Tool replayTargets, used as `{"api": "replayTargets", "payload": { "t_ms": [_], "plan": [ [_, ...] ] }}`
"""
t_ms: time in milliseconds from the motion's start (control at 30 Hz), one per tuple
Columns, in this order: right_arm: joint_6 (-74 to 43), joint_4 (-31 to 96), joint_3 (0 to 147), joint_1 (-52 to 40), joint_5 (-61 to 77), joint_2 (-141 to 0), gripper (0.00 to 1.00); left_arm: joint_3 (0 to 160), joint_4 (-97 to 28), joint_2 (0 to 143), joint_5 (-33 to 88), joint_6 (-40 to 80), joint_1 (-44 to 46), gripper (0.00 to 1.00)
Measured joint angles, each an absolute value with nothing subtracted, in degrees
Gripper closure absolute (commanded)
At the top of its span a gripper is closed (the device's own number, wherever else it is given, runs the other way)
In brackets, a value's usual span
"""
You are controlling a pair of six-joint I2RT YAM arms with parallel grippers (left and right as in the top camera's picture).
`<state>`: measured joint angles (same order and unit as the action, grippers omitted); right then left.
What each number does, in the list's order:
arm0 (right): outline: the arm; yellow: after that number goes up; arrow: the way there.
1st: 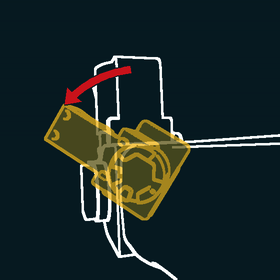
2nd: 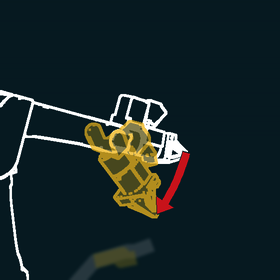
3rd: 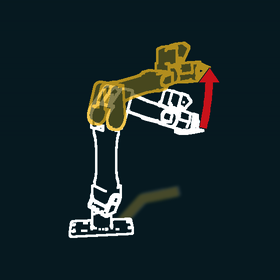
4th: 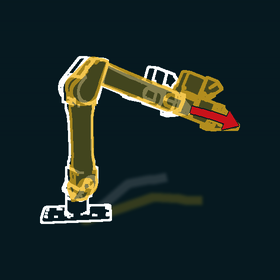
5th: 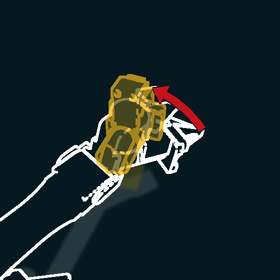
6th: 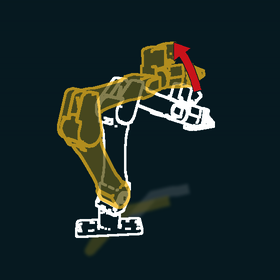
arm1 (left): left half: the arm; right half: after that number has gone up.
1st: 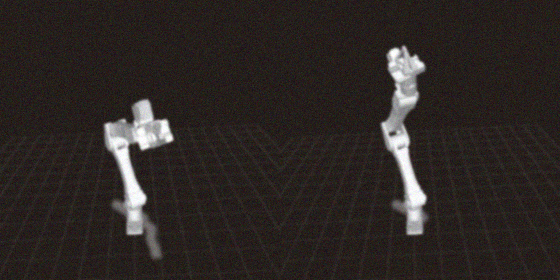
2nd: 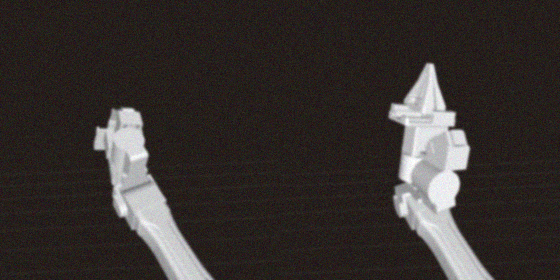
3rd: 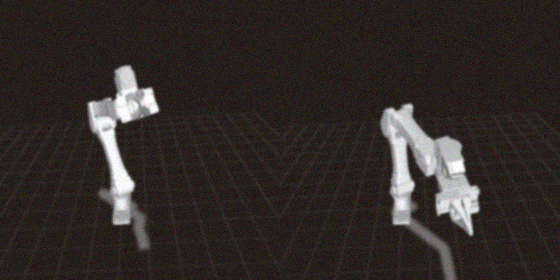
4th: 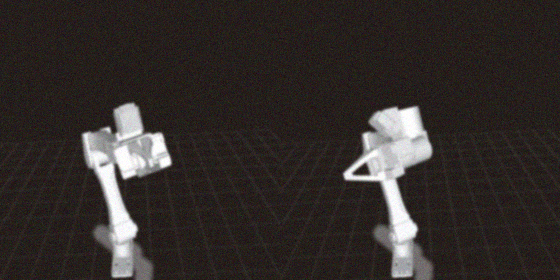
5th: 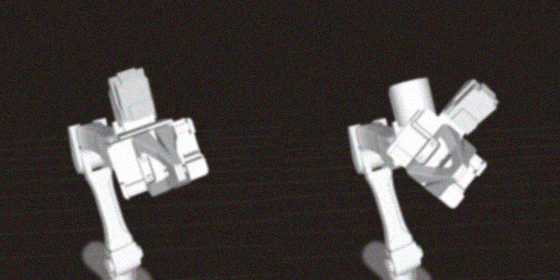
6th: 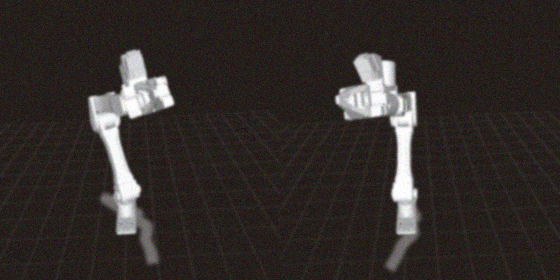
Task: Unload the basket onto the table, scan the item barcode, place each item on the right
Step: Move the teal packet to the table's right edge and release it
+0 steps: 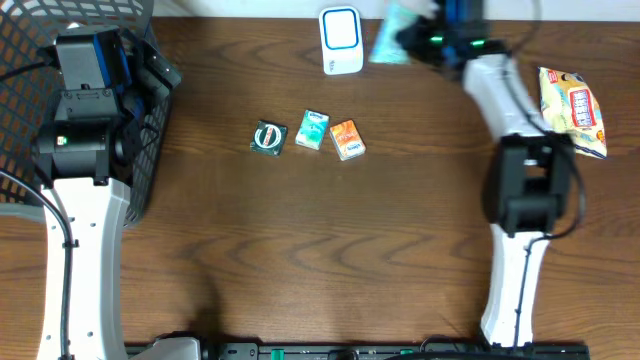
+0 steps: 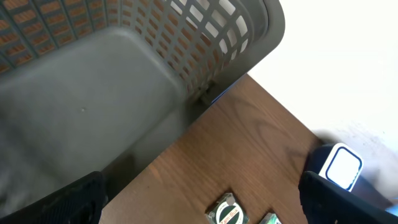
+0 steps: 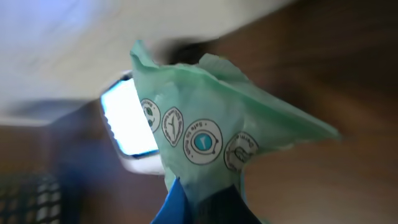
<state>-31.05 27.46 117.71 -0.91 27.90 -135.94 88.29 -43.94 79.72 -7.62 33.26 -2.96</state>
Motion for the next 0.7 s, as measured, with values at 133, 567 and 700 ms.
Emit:
{"api": "replayTargets", "payload": {
  "t_ms": [133,567,700],
  "plan": [
    [-23.1,40.9,118.2,7.3,25.2,-133.2,0.99,88.3,-43.9,79.7,-7.6,33.3,-3.0,0.02],
    [-10.6,57.7,118.4,20.1,9.4,-132.5,0.30,88.3,-44.0,79.7,-7.6,33.3,-3.0,0.02],
    [-9.9,57.9,118.4,20.9,10.7,-132.5,0.35,88.3,-44.0,79.7,-7.6,33.3,-3.0,0.02]
  ]
}}
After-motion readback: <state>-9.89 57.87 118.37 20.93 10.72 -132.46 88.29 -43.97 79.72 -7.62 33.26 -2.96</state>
